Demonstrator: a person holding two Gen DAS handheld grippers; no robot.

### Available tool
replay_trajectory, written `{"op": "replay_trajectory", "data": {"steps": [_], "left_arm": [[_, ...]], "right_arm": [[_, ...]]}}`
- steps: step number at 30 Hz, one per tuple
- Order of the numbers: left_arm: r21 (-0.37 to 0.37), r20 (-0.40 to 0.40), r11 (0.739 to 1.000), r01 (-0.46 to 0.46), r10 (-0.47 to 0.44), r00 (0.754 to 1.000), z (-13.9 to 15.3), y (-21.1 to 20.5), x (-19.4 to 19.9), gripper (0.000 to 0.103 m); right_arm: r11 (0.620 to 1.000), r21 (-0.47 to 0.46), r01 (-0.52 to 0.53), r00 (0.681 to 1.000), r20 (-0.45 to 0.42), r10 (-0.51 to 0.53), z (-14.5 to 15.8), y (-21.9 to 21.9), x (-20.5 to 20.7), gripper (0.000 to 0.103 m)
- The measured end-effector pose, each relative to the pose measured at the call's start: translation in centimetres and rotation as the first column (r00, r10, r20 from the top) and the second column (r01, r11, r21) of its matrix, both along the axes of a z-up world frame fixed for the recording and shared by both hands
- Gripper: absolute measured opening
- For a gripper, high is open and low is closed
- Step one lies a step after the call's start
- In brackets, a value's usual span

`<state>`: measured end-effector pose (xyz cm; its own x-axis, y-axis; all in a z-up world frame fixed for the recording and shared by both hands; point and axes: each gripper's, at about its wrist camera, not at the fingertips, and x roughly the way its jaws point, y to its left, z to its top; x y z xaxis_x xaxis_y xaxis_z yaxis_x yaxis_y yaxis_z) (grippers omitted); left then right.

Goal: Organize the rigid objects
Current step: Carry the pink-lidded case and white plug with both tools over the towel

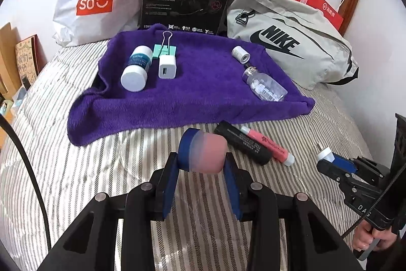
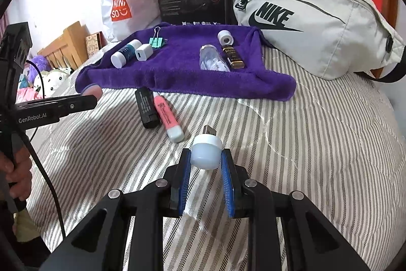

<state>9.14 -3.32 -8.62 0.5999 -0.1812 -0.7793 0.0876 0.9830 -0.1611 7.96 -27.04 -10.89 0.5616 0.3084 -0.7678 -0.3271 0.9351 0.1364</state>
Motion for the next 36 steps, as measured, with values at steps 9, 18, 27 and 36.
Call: {"op": "replay_trajectory", "data": {"steps": [9,18,27,36], "left_arm": [[0.015,0.062,1.000,-0.019,0.018,0.998,2.9,0.7,1.7,0.034],[0.001,0.056,0.999,-0.045,0.044,0.997,3.3,2.0,5.5,0.034],[-0.004,0.049,0.998,-0.068,0.068,0.996,3.0,3.2,7.9,0.034],[-0.012,0.030,0.997,-0.074,0.074,0.997,2.4,3.9,8.7,0.034]], "right_arm": [[0.997,0.005,-0.077,0.996,0.040,0.077,2.4,1.8,2.2,0.024],[0.991,0.040,-0.127,0.989,0.076,0.124,4.7,3.9,5.5,0.024],[0.981,0.067,-0.181,0.983,0.032,0.179,4.5,6.2,11.1,0.024],[0.972,0.006,-0.236,0.966,-0.106,0.235,0.7,8.8,14.9,0.024]]}}
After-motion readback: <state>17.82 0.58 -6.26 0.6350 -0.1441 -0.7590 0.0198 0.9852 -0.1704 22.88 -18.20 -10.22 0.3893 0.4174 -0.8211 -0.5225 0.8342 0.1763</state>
